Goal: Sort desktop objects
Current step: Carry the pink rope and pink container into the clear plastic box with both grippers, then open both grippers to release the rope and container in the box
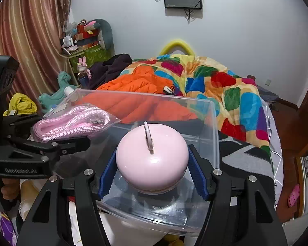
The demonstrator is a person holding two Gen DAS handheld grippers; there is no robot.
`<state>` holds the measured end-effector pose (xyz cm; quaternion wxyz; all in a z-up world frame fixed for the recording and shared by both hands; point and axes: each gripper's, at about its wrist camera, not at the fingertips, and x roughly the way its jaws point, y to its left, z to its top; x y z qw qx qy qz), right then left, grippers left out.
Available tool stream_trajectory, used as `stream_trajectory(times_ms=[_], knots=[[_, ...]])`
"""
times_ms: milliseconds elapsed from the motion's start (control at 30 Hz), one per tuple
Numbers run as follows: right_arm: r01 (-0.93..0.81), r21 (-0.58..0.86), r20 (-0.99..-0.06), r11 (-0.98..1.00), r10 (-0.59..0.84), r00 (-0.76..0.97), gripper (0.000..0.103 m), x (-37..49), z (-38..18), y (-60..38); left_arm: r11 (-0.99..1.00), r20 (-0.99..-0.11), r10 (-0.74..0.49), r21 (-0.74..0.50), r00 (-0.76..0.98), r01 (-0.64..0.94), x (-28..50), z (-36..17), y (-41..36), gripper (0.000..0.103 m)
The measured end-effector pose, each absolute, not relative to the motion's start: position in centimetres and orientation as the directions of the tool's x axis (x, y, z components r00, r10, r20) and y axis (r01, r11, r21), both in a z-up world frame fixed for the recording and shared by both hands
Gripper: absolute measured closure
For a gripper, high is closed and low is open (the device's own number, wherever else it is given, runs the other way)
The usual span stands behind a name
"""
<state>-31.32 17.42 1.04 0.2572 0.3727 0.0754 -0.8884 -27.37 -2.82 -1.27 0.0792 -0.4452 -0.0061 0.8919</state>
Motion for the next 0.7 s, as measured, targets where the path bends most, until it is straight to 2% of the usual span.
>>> stream_trajectory(times_ms=[100, 433, 700], knots=[[0.518, 0.024, -0.707, -0.855, -0.381, -0.596, 0.042, -30.8, 0.9, 17.1, -0.984, -0.795, 0.138, -0.043, -0.591, -0.172, -26.9, -1.4, -2.3, 0.033], [0.535, 0.038, -0.688, -0.844, -0.41, -0.599, 0.042, -28.8, 1.5, 17.6, -0.982, -0.79, 0.166, -0.075, -0.591, -0.176, -25.2, -0.6, -3.0, 0.033], [0.537, -0.008, -0.666, -0.843, -0.397, -0.632, 0.042, -26.2, 3.0, 18.7, -0.983, -0.78, 0.179, -0.116, -0.599, -0.143, -23.4, 0.4, -3.7, 0.032]])
